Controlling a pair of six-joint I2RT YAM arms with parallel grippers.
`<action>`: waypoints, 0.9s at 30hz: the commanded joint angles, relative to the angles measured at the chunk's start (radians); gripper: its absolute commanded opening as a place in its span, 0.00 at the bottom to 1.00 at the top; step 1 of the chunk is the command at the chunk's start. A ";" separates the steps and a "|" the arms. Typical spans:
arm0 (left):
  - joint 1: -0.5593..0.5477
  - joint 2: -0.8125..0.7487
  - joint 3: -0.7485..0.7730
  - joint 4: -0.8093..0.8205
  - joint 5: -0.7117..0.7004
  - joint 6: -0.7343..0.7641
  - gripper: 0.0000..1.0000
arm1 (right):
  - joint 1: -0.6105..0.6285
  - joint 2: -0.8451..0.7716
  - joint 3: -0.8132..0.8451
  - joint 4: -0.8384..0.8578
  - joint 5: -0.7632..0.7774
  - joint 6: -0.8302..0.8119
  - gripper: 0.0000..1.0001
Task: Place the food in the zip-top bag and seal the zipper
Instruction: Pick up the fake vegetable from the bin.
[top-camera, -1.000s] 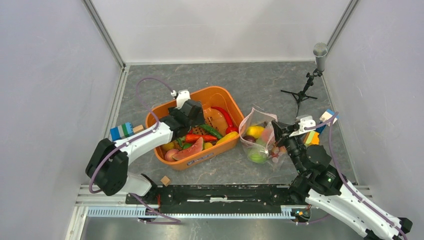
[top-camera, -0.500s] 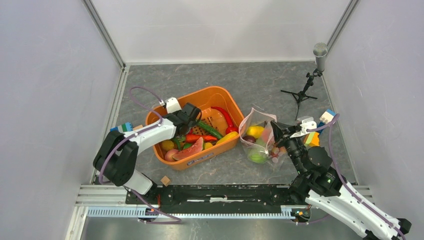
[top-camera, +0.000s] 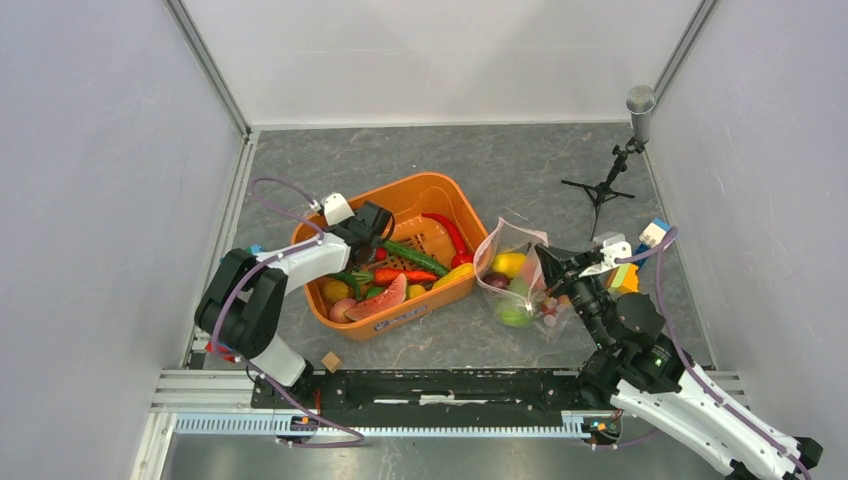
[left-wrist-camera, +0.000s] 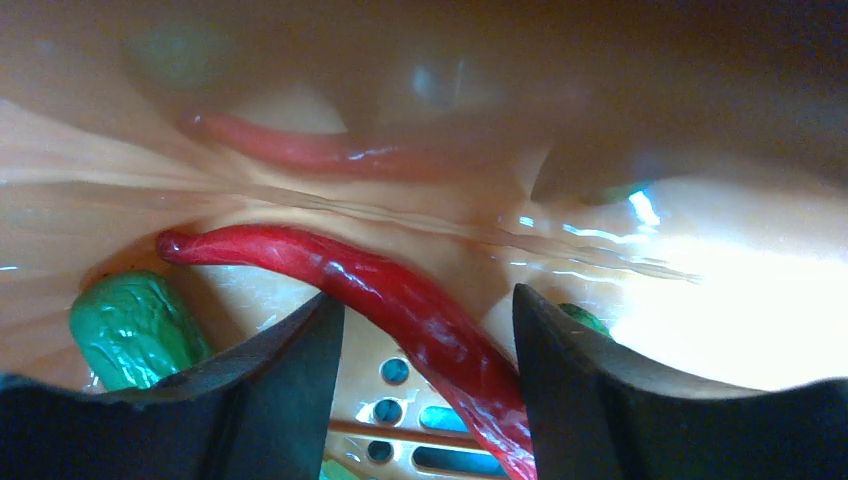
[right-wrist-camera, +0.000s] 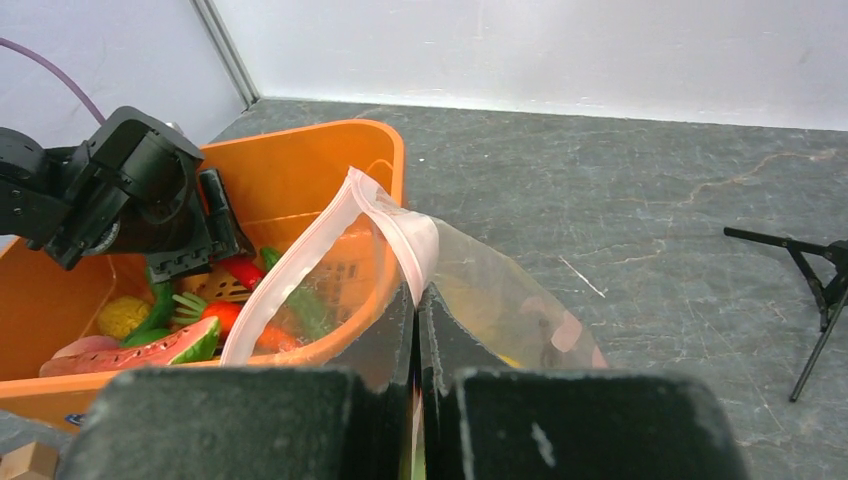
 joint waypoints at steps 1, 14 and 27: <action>0.006 0.028 -0.029 -0.018 0.040 -0.022 0.62 | 0.000 -0.024 0.028 0.046 -0.025 0.036 0.03; 0.006 -0.243 -0.024 -0.030 0.050 0.123 0.29 | 0.001 -0.028 0.032 0.023 -0.030 0.070 0.02; 0.004 -0.440 -0.057 0.011 0.182 0.232 0.26 | 0.001 0.002 0.030 0.031 -0.066 0.106 0.02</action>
